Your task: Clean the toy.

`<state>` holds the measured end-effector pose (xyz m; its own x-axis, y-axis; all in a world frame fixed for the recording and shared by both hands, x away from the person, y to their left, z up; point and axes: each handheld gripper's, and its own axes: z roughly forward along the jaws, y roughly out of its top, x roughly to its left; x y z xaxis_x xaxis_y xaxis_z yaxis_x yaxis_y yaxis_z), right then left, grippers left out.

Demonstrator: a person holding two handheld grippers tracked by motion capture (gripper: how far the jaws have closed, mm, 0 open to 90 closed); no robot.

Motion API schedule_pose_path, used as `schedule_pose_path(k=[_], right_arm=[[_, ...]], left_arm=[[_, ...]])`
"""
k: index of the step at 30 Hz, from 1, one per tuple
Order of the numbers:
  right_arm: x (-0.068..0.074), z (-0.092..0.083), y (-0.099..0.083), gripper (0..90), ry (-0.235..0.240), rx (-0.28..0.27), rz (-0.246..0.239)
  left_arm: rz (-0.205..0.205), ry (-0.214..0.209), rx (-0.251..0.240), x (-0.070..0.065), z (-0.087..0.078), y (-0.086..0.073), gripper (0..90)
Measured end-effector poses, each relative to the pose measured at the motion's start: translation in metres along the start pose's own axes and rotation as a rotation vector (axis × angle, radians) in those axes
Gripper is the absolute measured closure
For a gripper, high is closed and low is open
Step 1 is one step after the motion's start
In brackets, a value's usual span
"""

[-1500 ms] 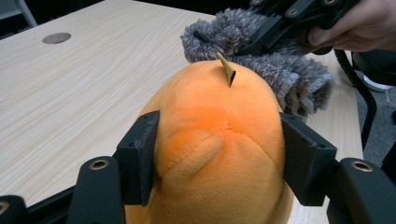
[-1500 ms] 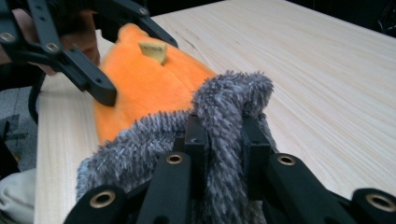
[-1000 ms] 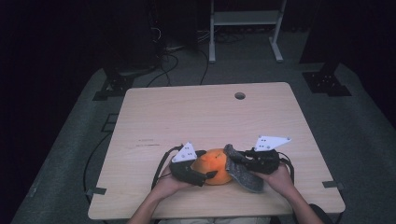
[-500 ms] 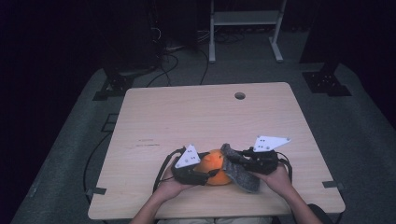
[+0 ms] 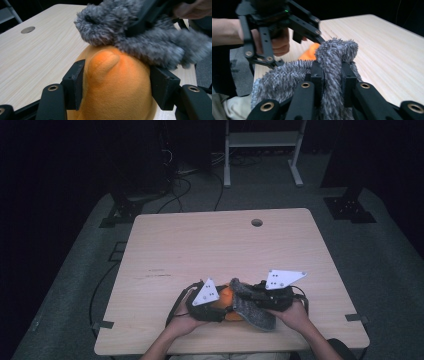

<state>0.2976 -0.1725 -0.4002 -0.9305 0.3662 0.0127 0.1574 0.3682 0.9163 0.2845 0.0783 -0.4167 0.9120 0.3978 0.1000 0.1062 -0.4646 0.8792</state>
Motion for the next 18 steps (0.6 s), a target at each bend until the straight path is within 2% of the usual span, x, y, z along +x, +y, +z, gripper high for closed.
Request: schedule_pose_path(k=[2,4,8,12,15,18], right_arm=[[-0.005,-0.003,-0.003,76.4,-0.026,0.013,0.004],[-0.010,-0.006,-0.008,76.4,-0.019,0.013,0.034],[-0.013,-0.008,-0.012,76.3,-0.021,0.030,0.043],[-0.015,-0.009,-0.013,76.3,-0.032,0.036,0.040],[-0.019,-0.010,-0.015,76.2,-0.048,0.040,0.049],[-0.019,-0.010,-0.015,76.2,-0.052,0.044,0.051]], left_arm=[[0.002,-0.007,0.001,0.002,0.000,0.000,36.2],[-0.008,-0.032,-0.001,0.003,0.000,-0.001,32.8],[-0.055,-0.079,-0.013,0.013,-0.002,-0.005,18.9],[-0.098,-0.116,0.013,0.022,0.000,-0.012,10.8],[-0.110,-0.130,0.011,0.024,0.003,-0.016,13.0],[-0.066,-0.096,0.003,0.020,0.000,-0.015,25.7]])
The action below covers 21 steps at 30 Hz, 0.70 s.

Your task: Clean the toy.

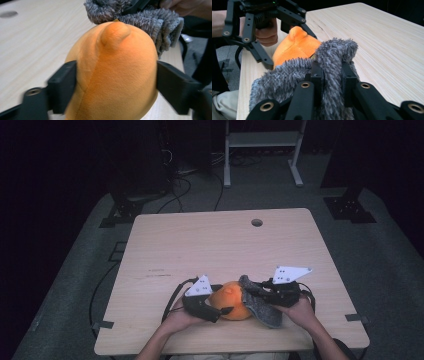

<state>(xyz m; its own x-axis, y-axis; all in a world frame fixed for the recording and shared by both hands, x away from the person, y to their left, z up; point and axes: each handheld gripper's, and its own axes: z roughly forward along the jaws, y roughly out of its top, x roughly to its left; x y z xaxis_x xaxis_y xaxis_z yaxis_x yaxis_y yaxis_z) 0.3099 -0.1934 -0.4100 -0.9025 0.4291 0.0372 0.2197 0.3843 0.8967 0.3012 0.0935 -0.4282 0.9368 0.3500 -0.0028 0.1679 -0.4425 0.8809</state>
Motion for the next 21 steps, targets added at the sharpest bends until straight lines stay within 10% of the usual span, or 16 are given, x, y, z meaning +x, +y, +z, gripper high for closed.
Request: schedule_pose_path(k=[8,21], right_arm=[[0.013,-0.011,0.017,76.2,0.053,-0.105,-0.020],[0.002,-0.007,0.003,76.3,0.001,-0.021,0.004]], left_arm=[[0.020,0.024,-0.007,-0.005,0.000,0.005,32.9],[0.034,0.041,-0.031,-0.008,-0.007,0.010,37.0]])
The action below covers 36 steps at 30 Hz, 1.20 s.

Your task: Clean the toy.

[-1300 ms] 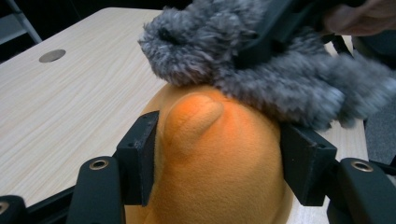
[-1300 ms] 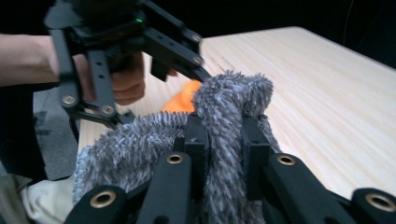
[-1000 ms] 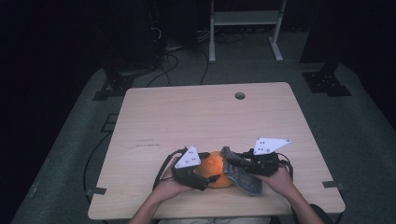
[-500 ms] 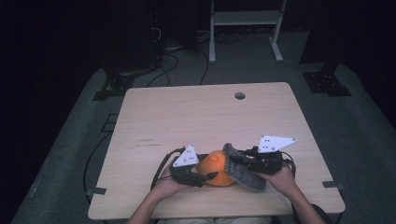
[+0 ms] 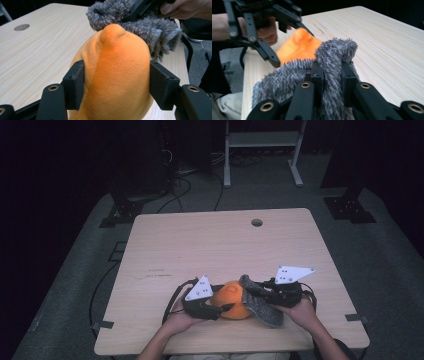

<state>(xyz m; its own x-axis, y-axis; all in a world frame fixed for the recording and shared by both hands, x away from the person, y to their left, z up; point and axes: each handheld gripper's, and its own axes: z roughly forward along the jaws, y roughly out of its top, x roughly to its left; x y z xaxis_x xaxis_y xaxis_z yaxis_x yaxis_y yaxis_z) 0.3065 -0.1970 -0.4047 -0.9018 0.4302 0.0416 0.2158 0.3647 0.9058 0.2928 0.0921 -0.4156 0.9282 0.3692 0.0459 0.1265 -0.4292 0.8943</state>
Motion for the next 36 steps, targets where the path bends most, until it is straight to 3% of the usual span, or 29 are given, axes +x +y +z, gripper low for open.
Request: schedule_pose_path(k=[3,6,9,11,16,18,21,23,27,31,33,36], right_arm=[[0.004,-0.005,0.005,76.3,0.016,-0.043,0.010],[0.011,-0.005,0.013,76.3,0.071,-0.095,0.004],[0.016,0.004,0.013,76.3,0.069,-0.055,-0.022],[0.012,0.007,0.008,76.4,0.071,-0.045,-0.004],[0.005,0.006,0.002,76.4,0.043,-0.013,0.007],[0.003,0.004,0.001,76.4,0.036,-0.017,0.017],[0.000,0.002,-0.001,76.4,0.022,-0.016,0.021],[0.000,0.002,-0.001,76.4,0.019,-0.011,0.018],[0.001,-0.002,0.001,76.4,0.023,-0.044,0.032],[0.012,-0.003,0.010,76.4,0.077,-0.102,0.002],[0.014,-0.002,0.011,76.4,0.071,-0.099,-0.013],[0.004,-0.003,0.005,76.4,0.038,-0.083,0.020]], left_arm=[[-0.003,0.009,-0.006,0.001,-0.004,0.004,37.8],[-0.006,0.013,-0.001,0.000,-0.004,0.004,38.0],[-0.009,0.005,-0.004,-0.001,-0.005,0.005,37.9],[-0.007,-0.004,-0.004,0.000,-0.005,0.003,37.1],[-0.083,-0.034,-0.019,0.010,-0.006,0.001,19.7],[-0.120,-0.038,-0.002,0.016,-0.005,-0.003,13.9],[-0.164,-0.077,0.040,0.022,0.003,-0.011,10.9],[-0.180,-0.092,0.029,0.022,0.006,-0.013,13.9],[-0.140,-0.054,0.009,0.018,0.001,-0.010,29.9],[-0.101,-0.031,0.004,0.012,0.000,-0.005,33.6],[-0.098,-0.026,-0.006,0.011,-0.003,-0.004,34.9],[-0.106,-0.028,-0.021,0.012,-0.008,-0.002,36.1]])
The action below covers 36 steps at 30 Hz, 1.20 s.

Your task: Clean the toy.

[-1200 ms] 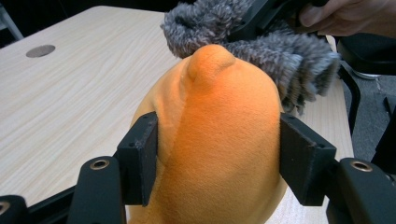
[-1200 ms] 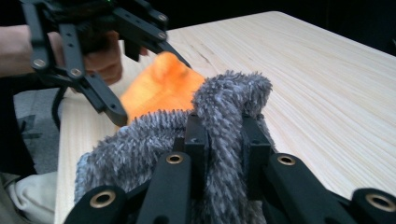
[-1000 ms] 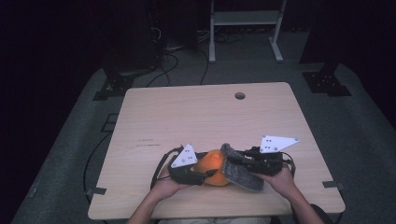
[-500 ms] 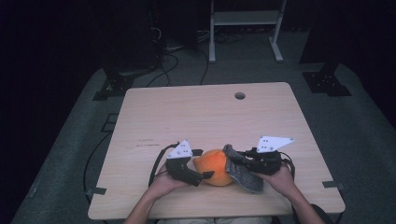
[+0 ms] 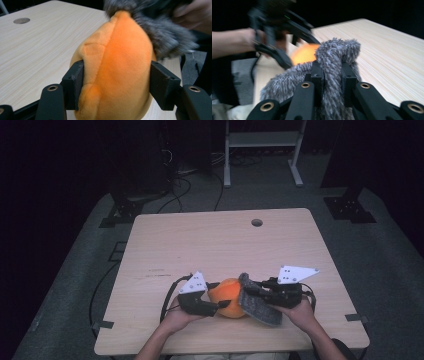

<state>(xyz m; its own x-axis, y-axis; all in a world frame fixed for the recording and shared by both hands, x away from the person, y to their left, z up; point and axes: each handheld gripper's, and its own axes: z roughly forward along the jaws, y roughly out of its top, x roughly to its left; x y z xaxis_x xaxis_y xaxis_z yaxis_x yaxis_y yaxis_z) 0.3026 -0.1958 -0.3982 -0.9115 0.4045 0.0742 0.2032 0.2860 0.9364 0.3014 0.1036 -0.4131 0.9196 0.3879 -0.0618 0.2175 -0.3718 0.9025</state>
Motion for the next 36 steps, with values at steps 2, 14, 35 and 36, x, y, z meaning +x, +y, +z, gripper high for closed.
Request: schedule_pose_path(k=[2,14,35,36], right_arm=[[-0.003,-0.001,-0.002,76.4,-0.016,0.012,0.012],[0.002,0.003,-0.001,76.4,-0.023,0.018,-0.020],[-0.007,0.002,-0.005,76.3,-0.069,0.038,-0.011],[-0.008,0.002,-0.006,76.3,-0.075,0.042,-0.010]], left_arm=[[0.000,0.007,0.001,0.000,-0.001,0.001,36.3],[-0.050,-0.014,0.018,0.004,0.005,0.001,19.6],[0.008,-0.009,-0.023,-0.006,0.002,0.002,28.7],[0.009,-0.007,-0.021,-0.005,0.003,0.001,25.2]])
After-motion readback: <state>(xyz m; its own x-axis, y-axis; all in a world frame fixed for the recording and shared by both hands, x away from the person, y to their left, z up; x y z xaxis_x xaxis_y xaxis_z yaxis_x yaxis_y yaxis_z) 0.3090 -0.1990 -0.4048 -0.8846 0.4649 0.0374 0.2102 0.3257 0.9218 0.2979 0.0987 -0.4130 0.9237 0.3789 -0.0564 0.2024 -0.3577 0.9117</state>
